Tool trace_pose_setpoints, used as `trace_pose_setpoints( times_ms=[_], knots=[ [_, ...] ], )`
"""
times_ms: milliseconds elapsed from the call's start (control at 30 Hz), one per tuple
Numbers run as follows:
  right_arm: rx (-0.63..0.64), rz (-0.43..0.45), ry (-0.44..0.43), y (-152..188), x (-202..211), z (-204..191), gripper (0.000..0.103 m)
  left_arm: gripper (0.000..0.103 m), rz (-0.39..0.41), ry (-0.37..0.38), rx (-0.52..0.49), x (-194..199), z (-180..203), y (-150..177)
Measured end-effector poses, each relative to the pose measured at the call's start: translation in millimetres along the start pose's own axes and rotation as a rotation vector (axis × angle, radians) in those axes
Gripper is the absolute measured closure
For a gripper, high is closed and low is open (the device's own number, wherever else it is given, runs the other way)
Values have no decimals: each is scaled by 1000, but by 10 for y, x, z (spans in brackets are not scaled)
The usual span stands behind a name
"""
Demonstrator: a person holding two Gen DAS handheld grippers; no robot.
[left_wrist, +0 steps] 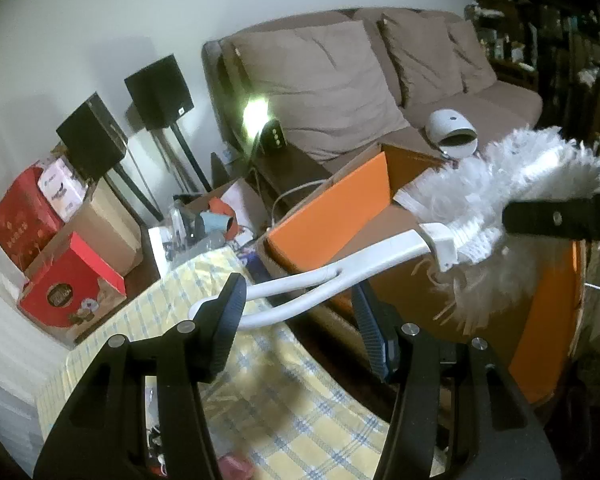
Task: Organize objects
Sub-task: 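Open the right tool to release the duster head while the left tool holds the handle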
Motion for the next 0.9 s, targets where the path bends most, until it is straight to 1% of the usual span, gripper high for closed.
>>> trace_pose_setpoints(
  times_ms=[33, 67, 100, 133, 200, 300, 500, 567, 600, 633, 667, 700, 733, 767, 800, 900],
  knots=[
    [8, 19, 3, -2, 32, -20, 41, 51, 9, 4, 5, 17, -21, -23],
    [14, 33, -2, -2, 62, -38, 52, 51, 25, 11, 15, 34, -36, -66],
    [18, 39, -11, 5, 84, -61, 72, 51, 37, 11, 27, 46, -68, -114],
    [24, 38, -28, 20, 100, -89, 81, 51, 37, 3, 34, 53, -86, -140],
    [45, 23, -32, 57, 104, -136, 86, 51, 39, -6, 44, 43, -124, -209],
    [65, 20, 8, 87, 96, -153, 86, 51, 25, -4, 45, -18, -117, -241],
    [55, 13, 26, 81, 81, -117, 85, 51, 7, -3, 33, -76, -47, -122],
    [46, 24, 32, 55, 109, -84, 80, 51, -1, -5, 47, -84, -93, -70],
    [44, 30, 36, 45, 125, -70, 73, 51, -3, -5, 55, -80, -115, -45],
    [41, 37, 40, 25, 146, -54, 69, 51, -6, -7, 65, -75, -152, -15],
    [37, 43, 45, 5, 162, -36, 68, 51, -9, -10, 79, -71, -204, 14],
    [30, 48, 50, -13, 178, -11, 65, 49, -12, -14, 95, -63, -272, 47],
    [22, 52, 54, -34, 195, 20, 59, 46, -19, -16, 112, -58, -345, 87],
    [18, 56, 53, -50, 211, 44, 54, 43, -28, -7, 125, -55, -395, 121],
    [13, 65, 52, -67, 234, 72, 47, 39, -39, 18, 141, -52, -450, 167],
    [-9, 80, 60, -114, 294, 169, 45, 32, -46, 99, 211, -4, -595, 321]
  ],
)
Point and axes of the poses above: each gripper's, at about its wrist camera, not at the fingertips, and x roughly against the way its jaws point, z to its right, y to its underside, the point moved 5 cm from there along -x, roughly the way its jaws point, and after that the axes turned 14 degrees about -x, right-handed, at the moved point
